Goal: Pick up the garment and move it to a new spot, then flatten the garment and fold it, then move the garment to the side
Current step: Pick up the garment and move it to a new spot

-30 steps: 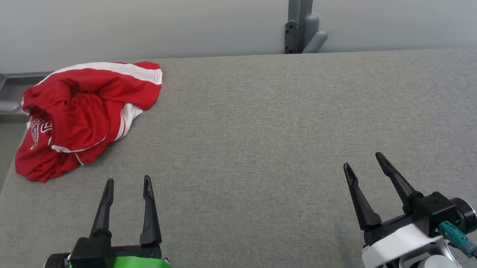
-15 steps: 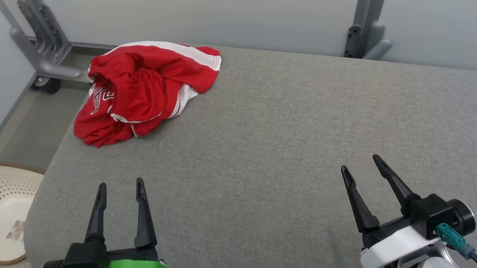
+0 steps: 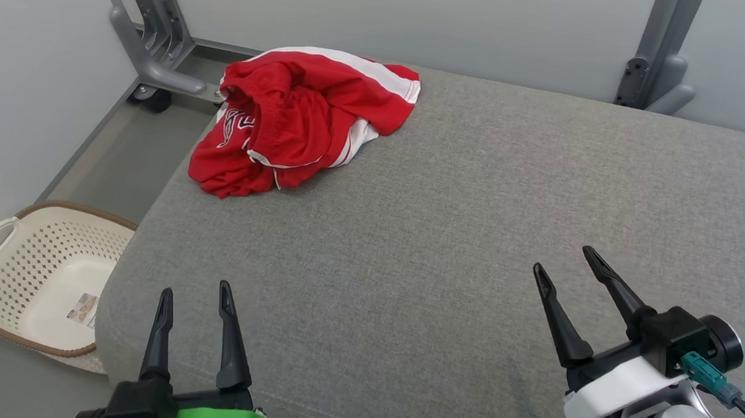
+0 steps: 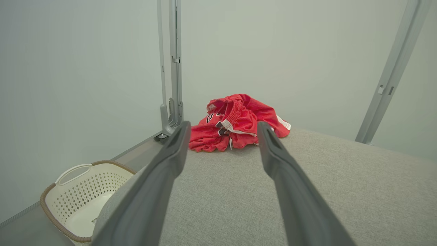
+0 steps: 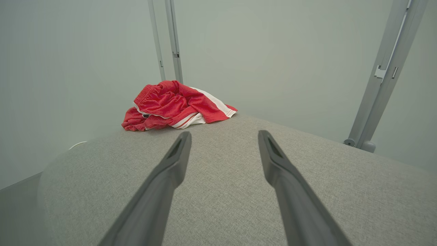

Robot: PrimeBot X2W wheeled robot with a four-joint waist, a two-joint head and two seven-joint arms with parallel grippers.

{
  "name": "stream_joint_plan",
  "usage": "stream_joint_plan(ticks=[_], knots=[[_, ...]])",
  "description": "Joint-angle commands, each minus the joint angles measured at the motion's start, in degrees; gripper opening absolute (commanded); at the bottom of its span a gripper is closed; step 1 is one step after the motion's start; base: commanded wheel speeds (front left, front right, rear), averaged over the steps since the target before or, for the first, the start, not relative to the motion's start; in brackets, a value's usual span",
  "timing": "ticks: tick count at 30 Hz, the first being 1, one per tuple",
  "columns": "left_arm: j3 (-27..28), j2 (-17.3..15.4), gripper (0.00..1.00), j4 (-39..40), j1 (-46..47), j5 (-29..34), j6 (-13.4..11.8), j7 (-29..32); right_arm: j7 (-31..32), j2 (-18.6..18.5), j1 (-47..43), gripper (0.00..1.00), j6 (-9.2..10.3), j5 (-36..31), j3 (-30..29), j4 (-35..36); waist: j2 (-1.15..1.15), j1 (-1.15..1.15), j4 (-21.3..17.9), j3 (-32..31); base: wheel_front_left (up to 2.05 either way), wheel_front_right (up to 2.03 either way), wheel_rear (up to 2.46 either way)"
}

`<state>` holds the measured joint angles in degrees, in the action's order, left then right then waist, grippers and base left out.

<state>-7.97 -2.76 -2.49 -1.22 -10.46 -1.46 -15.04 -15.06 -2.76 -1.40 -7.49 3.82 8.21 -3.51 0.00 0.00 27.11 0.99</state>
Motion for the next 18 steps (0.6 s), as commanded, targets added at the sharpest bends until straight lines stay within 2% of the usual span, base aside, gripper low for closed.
stream_joint_plan(ticks=[1,8,11,18], knots=[[0.02,-0.23,1.00,0.16,-0.07,-0.23,0.04,-0.19,-0.19,-0.24,0.07,1.00,0.00,-0.22,-0.05,-0.06,0.00,0.00,0.82,0.25,0.00,0.00,0.00],[0.34,-0.23,1.00,0.25,1.42,-0.78,-0.56,-0.19,-0.18,-0.24,0.36,1.00,0.00,-0.77,0.00,-0.17,0.00,0.00,0.34,1.62,0.00,0.00,0.00],[-0.26,-0.22,1.00,0.36,2.93,-0.08,-0.10,-0.19,-0.18,-0.23,0.64,1.00,0.00,-1.18,-0.42,-0.11,0.00,0.00,-0.12,2.79,0.00,0.00,0.00],[0.28,-0.22,1.00,-0.41,12.03,-1.30,-0.71,-0.19,-0.18,-0.39,3.58,1.00,0.00,-3.57,-0.50,-0.12,0.00,0.00,-1.94,8.75,0.00,0.00,0.00]])
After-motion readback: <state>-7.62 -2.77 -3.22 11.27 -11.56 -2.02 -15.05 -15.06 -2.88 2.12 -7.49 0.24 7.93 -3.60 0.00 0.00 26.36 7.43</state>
